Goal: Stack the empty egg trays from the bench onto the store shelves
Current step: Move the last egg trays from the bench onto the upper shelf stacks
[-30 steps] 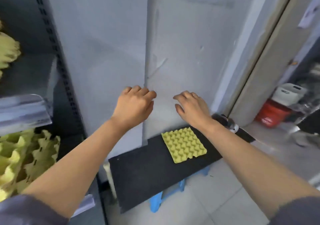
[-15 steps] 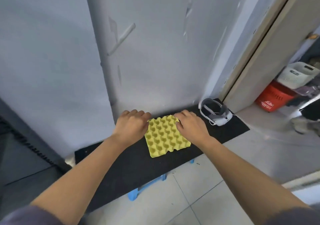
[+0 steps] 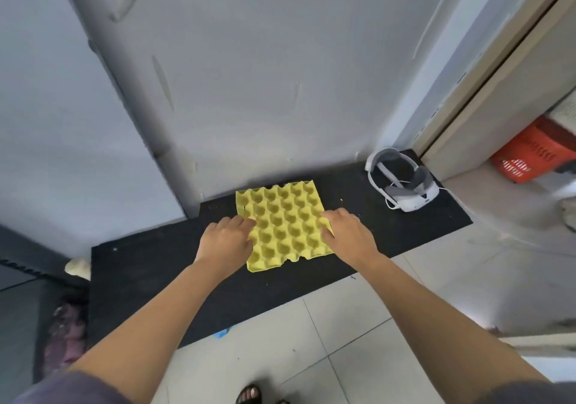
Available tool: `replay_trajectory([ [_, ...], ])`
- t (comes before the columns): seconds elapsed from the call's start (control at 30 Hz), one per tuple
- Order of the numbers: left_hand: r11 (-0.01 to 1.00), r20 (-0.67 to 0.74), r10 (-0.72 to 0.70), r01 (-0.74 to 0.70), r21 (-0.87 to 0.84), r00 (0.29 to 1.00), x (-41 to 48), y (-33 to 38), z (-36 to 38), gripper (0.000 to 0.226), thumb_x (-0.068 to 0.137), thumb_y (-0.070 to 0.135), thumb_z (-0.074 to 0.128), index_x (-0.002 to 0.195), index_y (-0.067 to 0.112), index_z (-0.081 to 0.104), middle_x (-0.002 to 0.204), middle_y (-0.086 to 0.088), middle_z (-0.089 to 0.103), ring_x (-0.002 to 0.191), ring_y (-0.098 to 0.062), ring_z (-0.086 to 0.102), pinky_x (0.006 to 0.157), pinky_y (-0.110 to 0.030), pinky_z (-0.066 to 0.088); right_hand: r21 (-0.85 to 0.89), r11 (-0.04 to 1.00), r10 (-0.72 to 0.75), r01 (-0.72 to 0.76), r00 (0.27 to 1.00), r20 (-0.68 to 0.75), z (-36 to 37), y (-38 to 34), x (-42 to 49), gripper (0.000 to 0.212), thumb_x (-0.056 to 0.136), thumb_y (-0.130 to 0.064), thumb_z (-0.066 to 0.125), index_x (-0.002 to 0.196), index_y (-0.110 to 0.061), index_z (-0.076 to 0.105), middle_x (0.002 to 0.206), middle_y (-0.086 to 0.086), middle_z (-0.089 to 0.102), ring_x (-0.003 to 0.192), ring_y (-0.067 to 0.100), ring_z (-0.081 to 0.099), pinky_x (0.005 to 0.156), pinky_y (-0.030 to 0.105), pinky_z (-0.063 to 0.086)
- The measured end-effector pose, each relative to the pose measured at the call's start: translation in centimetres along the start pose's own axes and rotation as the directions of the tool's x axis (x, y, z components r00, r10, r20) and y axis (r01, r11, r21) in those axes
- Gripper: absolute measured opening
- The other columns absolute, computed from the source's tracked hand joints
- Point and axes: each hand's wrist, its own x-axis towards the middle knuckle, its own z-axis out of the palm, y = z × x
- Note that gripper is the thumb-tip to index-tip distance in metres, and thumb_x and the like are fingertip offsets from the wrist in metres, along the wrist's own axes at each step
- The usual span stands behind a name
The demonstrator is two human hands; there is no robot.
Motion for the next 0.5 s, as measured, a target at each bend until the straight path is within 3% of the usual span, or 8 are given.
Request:
replay_trajectory([
  [0.3, 0.981, 0.178, -0.178, 0.189, -0.047, 0.968, 6.6, -2.3, 16.1, 0.055, 0.094, 0.032, 0.046, 0.145, 0.023, 0.028, 0.147, -0.003, 0.031, 0.131, -0.025, 0.033, 0.102, -0.037, 0.034, 0.027, 0.983, 0.177, -0.179, 0.982, 0.06, 14.2, 6.1, 8.5, 0.04, 0.095, -0.027, 0.049, 0.133, -0.016, 0.046, 0.128, 0.012, 0.044, 0.112, 0.033, 0.046, 0.081, 0.041, 0.049],
  [0.5, 0.889, 0.272, -0.367, 0.422, -0.179, 0.889, 9.6, -3.4, 23.6, 0.065, 0.093, 0.03, 0.049, 0.148, 0.019, 0.016, 0.152, -0.011, 0.016, 0.134, -0.034, 0.026, 0.103, -0.042, 0.034, 0.069, 0.941, 0.326, -0.331, 0.942, 0.081, 21.4, 9.2, 12.7, 0.05, 0.095, -0.031, 0.049, 0.141, -0.021, 0.034, 0.142, 0.014, 0.031, 0.124, 0.037, 0.036, 0.096, 0.047, 0.04],
])
